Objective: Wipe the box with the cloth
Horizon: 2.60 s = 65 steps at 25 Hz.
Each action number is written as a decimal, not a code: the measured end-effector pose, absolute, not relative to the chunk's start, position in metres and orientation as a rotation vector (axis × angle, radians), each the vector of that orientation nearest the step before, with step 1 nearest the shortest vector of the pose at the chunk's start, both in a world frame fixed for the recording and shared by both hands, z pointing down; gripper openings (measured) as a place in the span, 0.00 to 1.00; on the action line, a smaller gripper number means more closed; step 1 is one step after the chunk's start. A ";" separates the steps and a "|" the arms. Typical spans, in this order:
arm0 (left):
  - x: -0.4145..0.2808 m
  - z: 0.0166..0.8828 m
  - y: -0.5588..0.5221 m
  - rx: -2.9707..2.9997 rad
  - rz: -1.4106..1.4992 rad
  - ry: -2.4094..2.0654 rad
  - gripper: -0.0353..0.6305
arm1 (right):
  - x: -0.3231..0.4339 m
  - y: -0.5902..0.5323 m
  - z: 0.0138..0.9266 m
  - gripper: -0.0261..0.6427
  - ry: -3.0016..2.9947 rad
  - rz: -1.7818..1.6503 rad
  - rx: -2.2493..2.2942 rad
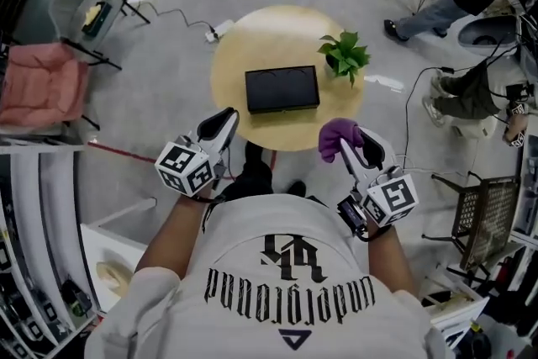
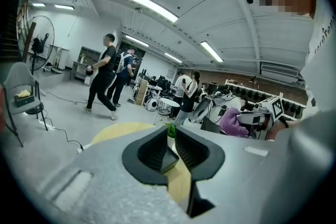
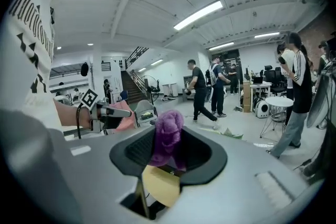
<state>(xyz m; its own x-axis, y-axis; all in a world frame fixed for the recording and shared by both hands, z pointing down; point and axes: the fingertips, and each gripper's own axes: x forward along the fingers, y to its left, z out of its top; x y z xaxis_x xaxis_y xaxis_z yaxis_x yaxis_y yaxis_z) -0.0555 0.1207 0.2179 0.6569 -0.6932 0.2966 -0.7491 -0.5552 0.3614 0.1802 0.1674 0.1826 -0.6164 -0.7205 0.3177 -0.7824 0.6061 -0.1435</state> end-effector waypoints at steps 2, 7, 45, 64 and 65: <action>-0.062 0.229 0.100 2.401 0.187 -1.075 0.14 | 0.171 0.149 0.188 0.25 -2.581 0.429 1.265; -0.068 0.263 0.056 2.362 0.241 -0.958 0.18 | 0.154 0.109 0.212 0.25 -2.500 0.495 1.297; -0.052 0.517 -0.016 1.915 0.478 -0.668 0.33 | 0.148 0.028 0.459 0.25 -2.069 0.578 1.086; -0.052 0.524 -0.018 1.914 0.454 -0.725 0.31 | -0.019 0.054 0.476 0.24 -2.274 0.539 0.904; -0.052 0.524 -0.019 1.915 0.456 -0.726 0.31 | -0.028 0.054 0.476 0.24 -2.275 0.526 0.891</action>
